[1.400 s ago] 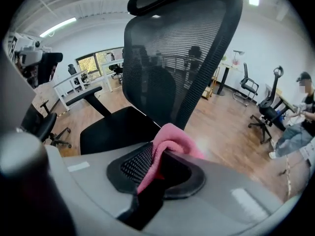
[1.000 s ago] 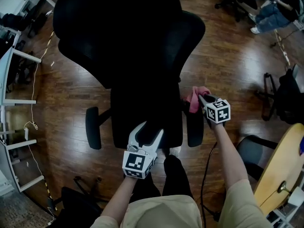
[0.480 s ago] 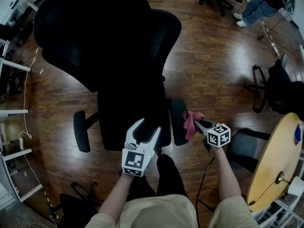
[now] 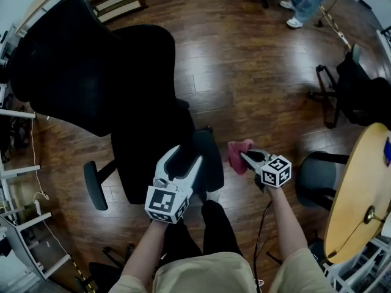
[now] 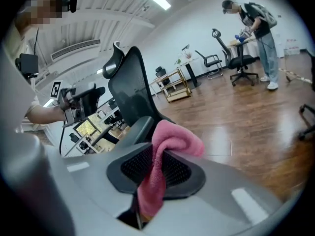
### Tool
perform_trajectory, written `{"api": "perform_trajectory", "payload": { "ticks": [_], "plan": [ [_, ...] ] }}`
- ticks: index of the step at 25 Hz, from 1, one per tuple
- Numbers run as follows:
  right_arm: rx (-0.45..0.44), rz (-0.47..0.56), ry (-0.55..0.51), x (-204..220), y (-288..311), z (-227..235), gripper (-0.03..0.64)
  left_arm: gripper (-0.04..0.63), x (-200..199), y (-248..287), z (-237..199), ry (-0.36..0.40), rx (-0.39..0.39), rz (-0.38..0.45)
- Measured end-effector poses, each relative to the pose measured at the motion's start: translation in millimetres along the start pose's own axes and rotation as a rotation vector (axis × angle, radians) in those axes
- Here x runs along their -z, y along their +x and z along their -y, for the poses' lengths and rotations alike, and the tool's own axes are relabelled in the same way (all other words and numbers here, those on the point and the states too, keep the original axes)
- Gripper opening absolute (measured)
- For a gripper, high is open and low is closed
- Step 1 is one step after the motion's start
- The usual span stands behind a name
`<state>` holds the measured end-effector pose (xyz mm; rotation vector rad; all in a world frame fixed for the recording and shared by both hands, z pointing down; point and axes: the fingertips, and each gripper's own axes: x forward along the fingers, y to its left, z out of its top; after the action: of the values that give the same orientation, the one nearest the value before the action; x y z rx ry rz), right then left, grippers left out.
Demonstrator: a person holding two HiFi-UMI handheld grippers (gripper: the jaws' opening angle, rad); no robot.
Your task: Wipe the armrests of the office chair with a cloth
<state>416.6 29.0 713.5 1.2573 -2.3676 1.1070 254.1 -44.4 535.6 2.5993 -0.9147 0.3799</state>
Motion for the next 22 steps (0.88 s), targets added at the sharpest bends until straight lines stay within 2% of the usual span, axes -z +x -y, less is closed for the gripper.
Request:
{"api": "perform_trajectory", "payload": {
  "ticks": [4, 7, 14, 18, 22],
  "plan": [
    [-0.071, 0.019, 0.029, 6.8, 20.2, 19.1, 0.063, 0.216, 0.5, 36.4, 10.0, 0.065, 0.025, -0.036],
    [-0.160, 0.027, 0.071, 7.3, 45.9, 22.4, 0.063, 0.216, 2.4, 56.7, 1.0, 0.082, 0.007, -0.061],
    [-0.354, 0.013, 0.150, 14.8, 93.8, 8.1, 0.064, 0.216, 11.8, 68.8, -9.6, 0.064, -0.052, -0.082],
    [-0.418, 0.024, 0.161, 9.7, 112.6, 1.6, 0.064, 0.216, 19.1, 63.5, -18.6, 0.047, -0.058, -0.113],
    [-0.525, 0.014, 0.239, 8.3, 129.3, -14.0, 0.064, 0.215, 30.2, 59.1, -29.5, 0.030, -0.055, -0.131]
  ]
}}
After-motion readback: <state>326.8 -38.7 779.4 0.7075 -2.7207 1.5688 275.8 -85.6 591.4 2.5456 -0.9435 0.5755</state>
